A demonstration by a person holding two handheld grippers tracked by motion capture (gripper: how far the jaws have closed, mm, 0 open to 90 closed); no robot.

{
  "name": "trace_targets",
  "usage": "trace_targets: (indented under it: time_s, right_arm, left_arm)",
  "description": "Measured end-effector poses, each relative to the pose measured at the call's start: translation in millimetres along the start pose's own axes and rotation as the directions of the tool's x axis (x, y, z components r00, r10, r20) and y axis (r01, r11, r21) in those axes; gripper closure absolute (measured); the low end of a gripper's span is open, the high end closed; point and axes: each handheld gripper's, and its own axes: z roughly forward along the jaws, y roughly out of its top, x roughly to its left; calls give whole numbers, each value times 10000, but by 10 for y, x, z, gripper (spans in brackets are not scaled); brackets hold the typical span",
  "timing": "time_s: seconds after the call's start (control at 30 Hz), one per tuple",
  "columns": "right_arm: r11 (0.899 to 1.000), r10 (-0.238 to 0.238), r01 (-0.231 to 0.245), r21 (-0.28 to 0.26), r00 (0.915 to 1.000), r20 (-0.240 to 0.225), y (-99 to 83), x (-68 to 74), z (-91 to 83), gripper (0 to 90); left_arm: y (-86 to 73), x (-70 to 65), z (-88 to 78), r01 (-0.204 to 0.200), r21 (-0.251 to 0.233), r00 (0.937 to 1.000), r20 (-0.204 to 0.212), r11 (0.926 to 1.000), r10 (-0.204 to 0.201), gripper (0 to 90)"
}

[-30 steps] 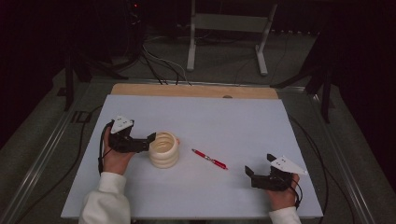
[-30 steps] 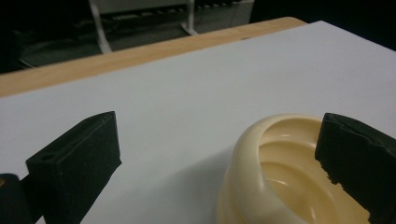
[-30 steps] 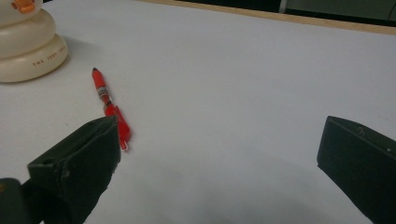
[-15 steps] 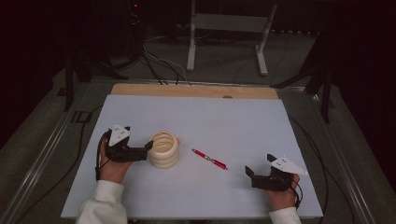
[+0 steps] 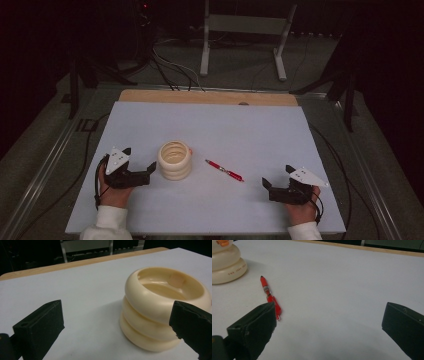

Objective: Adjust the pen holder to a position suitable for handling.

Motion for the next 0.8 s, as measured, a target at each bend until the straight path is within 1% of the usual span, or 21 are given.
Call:
trace_targets:
  time_s: [0.17,0.2,0.23,0.27,0.37,0.4,0.43,0.53,0.63,0.67,0.77,0.8]
  right_arm:
    - [10000,-31,31,-95,10000,19,9,-5,-22,0]
    - [10000,-31,31,-95,10000,19,9,-5,-22,0]
    - [10000,-11,11,-96,10000,16,10,-9,-23,0]
    - [9999,-25,25,-109,10000,4,12,-11,-24,0]
    - [9999,-54,54,-157,10000,-26,13,-7,-23,0]
    - [9998,-80,79,-169,10000,-37,14,-6,-21,0]
    - [9998,-128,127,-174,9999,-84,15,-1,-14,0]
    - [9995,-219,215,-239,9996,-177,16,5,-5,0]
    - [9987,-274,259,-448,9991,-328,28,17,-20,0]
    - [9987,-274,259,-448,9991,-328,28,17,-20,0]
    - [9974,-280,239,-673,9978,-604,59,30,-41,0]
    - [9969,-360,304,-723,9964,-771,81,48,-41,0]
  left_arm:
    - [-85,-44,-134,-304,-127,9994,-186,9995,302,2]
    - [-85,-44,-134,-304,-127,9994,-186,9995,302,1]
    - [-118,-56,-179,-468,-119,9983,-367,9988,463,1]
    - [-133,-55,-196,-484,-142,9981,-386,9987,478,2]
    - [-156,-49,-216,-446,-198,9980,-455,9988,436,2]
    - [-178,-25,-215,-349,-263,9979,-553,9990,334,2]
    - [-189,-14,-210,-283,-320,9981,-564,9991,264,2]
    - [-209,7,-198,-207,-354,9977,-648,9992,183,2]
    - [-203,3,-222,-271,-580,9966,-791,9979,224,2]
    - [-203,3,-222,-271,-580,9966,-791,9979,224,2]
    - [-209,7,-223,-311,-637,9952,-943,9975,250,2]
    - [-216,12,-212,-251,-616,9954,-940,9978,192,2]
